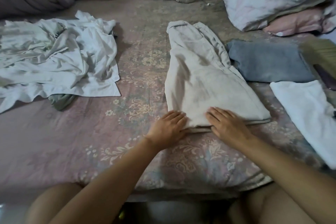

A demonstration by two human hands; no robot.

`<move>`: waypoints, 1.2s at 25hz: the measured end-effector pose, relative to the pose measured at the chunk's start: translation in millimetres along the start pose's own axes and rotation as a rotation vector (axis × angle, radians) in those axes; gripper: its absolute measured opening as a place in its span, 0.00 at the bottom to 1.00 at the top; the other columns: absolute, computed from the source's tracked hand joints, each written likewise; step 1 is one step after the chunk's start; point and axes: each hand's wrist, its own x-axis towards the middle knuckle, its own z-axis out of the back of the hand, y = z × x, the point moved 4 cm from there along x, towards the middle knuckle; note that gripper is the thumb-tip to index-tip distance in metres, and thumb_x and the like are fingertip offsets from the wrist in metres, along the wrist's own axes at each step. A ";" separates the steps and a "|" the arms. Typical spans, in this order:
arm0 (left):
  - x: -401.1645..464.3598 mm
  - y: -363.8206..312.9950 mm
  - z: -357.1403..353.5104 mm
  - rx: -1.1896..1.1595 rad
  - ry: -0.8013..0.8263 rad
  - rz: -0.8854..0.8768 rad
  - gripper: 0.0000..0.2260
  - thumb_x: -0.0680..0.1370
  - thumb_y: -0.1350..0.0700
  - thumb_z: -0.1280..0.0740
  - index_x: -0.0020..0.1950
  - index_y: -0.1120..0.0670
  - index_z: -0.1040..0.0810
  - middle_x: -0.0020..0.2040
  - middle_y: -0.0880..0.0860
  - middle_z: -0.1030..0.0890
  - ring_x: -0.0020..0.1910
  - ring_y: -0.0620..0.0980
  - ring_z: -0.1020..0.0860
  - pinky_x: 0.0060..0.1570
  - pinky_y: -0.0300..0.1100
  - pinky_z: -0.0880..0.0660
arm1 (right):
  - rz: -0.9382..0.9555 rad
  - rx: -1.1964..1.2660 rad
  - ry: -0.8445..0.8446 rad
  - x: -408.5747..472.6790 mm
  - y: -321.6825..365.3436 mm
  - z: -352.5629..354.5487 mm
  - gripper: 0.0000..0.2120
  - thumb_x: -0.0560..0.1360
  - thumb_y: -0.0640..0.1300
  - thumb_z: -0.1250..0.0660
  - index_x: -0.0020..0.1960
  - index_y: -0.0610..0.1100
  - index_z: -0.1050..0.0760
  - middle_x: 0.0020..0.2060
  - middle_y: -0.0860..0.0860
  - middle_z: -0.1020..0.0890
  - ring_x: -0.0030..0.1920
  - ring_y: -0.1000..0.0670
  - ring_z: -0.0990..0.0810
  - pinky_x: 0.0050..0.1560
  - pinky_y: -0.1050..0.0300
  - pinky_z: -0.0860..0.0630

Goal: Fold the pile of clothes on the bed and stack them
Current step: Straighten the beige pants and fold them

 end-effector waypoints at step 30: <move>-3.9 -28.2 3.3 0.262 -0.045 -0.083 0.10 0.74 0.64 0.40 0.49 0.59 0.20 0.47 0.60 0.19 0.42 0.58 0.20 0.47 0.53 0.22 | 0.309 -0.294 -0.032 -45.8 -86.6 5.4 0.03 0.72 0.40 0.31 0.41 0.40 0.24 0.66 0.31 0.31 0.63 0.36 0.25 0.61 0.35 0.31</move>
